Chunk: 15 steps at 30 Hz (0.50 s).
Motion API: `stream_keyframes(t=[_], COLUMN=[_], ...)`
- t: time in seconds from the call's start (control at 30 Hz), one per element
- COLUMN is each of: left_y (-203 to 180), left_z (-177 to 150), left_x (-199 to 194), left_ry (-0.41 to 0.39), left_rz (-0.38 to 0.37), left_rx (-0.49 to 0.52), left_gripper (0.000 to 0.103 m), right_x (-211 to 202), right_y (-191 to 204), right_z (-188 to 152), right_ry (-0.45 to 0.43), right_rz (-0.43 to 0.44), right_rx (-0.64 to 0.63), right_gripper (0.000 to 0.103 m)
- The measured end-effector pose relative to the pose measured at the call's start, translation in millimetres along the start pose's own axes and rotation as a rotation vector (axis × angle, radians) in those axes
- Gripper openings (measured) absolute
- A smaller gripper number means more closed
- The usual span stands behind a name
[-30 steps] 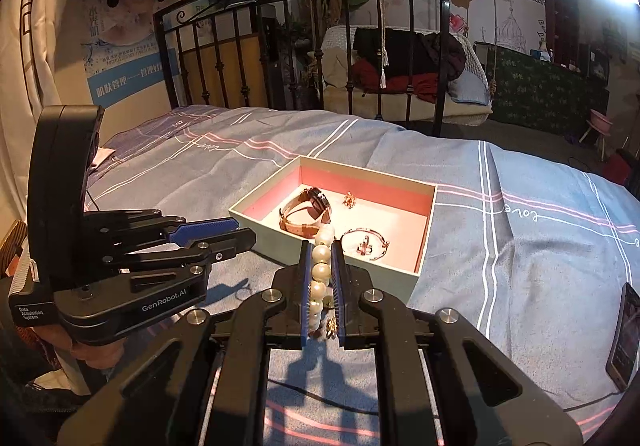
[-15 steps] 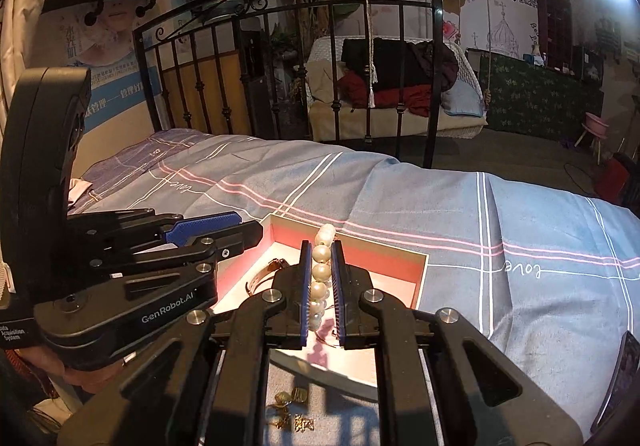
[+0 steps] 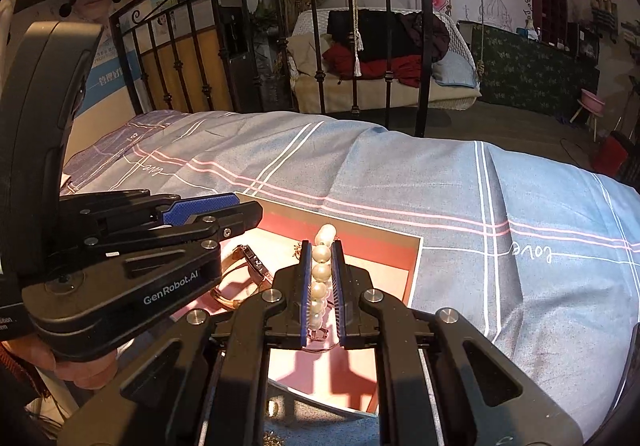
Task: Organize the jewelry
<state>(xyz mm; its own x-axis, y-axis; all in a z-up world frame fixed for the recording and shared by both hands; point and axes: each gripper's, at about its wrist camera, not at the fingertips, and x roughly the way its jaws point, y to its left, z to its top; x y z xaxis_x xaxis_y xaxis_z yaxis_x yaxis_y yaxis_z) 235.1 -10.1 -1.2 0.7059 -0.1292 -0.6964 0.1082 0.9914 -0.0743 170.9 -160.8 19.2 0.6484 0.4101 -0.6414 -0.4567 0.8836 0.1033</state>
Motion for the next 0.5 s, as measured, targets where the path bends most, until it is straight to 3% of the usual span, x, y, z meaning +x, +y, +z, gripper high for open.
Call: stream_keyframes(t=[0.5], left_y=[-2], left_z=[-9], left_x=[34], left_ry=[0.077], left_rz=[0.021], left_rx=[0.028], left_gripper=[0.018], right_x=[21], right_y=[0], right_z=[-15], right_ry=[0.071], right_rz=[-0.017], right_rx=[-0.005], right_gripper=[0.01])
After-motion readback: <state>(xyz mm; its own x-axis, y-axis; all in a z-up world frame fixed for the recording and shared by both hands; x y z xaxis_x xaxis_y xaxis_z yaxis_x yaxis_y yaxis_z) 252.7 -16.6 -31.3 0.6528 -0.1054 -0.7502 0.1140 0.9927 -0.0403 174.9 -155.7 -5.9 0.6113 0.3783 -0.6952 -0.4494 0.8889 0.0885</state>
